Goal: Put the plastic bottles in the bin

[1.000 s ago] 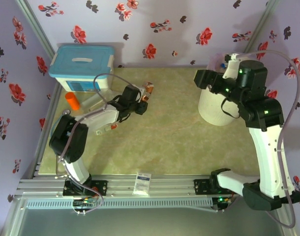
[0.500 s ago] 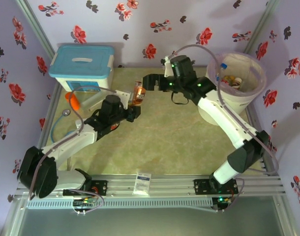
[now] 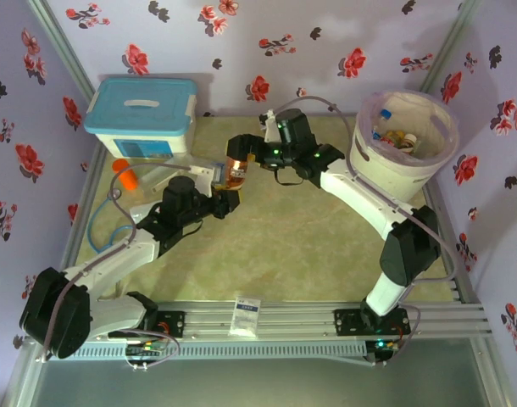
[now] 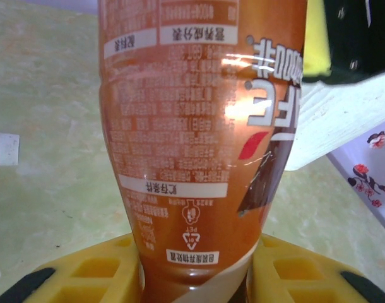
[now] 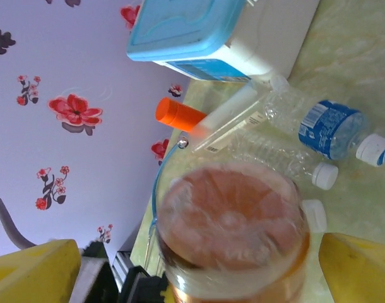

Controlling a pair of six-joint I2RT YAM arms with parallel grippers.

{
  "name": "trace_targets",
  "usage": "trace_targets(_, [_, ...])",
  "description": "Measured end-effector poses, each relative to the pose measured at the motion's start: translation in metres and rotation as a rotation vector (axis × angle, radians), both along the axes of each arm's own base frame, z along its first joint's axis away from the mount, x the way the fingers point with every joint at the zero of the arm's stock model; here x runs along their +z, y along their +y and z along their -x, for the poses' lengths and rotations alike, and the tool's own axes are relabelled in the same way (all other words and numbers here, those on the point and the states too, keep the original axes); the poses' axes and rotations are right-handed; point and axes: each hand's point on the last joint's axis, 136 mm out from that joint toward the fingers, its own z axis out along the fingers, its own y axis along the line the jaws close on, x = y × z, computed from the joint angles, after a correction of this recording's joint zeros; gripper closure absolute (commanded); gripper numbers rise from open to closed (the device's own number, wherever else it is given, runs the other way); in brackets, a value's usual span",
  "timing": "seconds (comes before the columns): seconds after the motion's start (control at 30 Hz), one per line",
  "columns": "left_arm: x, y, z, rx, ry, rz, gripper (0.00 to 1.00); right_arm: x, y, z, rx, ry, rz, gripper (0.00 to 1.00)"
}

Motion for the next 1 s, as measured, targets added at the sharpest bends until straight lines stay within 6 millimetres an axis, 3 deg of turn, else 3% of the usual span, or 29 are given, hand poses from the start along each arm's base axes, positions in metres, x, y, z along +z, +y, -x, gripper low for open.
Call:
trace_targets(0.3, [0.005, -0.009, -0.005, -0.021, 0.017, 0.093, 0.98, -0.025, 0.001, 0.003, -0.007, 0.066, -0.009, 0.15])
trace_targets(0.5, [-0.001, -0.017, -0.006, -0.047, 0.048, 0.124, 0.97, -0.036, 0.003, 0.003, -0.010, 0.095, -0.014, 0.34])
trace_targets(0.63, [-0.003, -0.020, -0.008, -0.055, 0.063, 0.143, 0.95, -0.039, 0.001, 0.000, -0.024, 0.088, -0.002, 0.42])
trace_targets(0.8, [-0.004, -0.019, -0.008, -0.054, 0.061, 0.155, 0.77, -0.040, 0.000, 0.000, -0.024, 0.076, 0.007, 0.46])
trace_targets(0.9, [-0.004, -0.018, -0.009, -0.053, 0.062, 0.159, 0.57, -0.041, 0.000, -0.001, -0.024, 0.074, 0.010, 0.48])
trace_targets(1.0, [-0.005, -0.017, -0.009, -0.049, 0.078, 0.169, 0.27, -0.040, -0.001, -0.001, -0.028, 0.071, 0.025, 0.47])
